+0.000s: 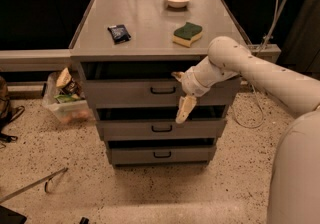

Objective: Open top drawer

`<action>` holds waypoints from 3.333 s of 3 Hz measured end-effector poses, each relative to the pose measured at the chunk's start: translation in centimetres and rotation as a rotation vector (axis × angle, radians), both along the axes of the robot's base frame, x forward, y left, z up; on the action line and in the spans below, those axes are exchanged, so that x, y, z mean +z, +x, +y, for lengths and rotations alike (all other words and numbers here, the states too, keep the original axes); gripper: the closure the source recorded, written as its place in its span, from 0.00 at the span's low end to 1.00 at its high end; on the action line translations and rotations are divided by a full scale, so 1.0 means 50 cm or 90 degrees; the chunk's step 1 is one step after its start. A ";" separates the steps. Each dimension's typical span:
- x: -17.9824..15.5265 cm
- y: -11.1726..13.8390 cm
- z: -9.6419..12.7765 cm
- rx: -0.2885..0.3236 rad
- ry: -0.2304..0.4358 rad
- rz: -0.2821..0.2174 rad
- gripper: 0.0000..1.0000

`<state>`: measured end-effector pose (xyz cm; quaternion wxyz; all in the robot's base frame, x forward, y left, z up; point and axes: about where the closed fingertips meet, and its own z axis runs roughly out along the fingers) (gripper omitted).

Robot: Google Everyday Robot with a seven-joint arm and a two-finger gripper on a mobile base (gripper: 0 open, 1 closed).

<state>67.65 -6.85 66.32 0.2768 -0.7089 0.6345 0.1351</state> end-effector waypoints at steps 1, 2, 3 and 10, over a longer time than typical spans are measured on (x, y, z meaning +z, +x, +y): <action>0.044 -0.074 -0.002 0.068 -0.002 0.056 0.00; 0.100 -0.172 -0.021 0.101 0.012 0.124 0.00; 0.100 -0.186 -0.021 0.112 0.010 0.139 0.00; -0.020 0.012 -0.022 0.118 -0.076 0.077 0.00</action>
Offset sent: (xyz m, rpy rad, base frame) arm -0.1463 -0.0290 0.0917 0.0482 0.3231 0.2081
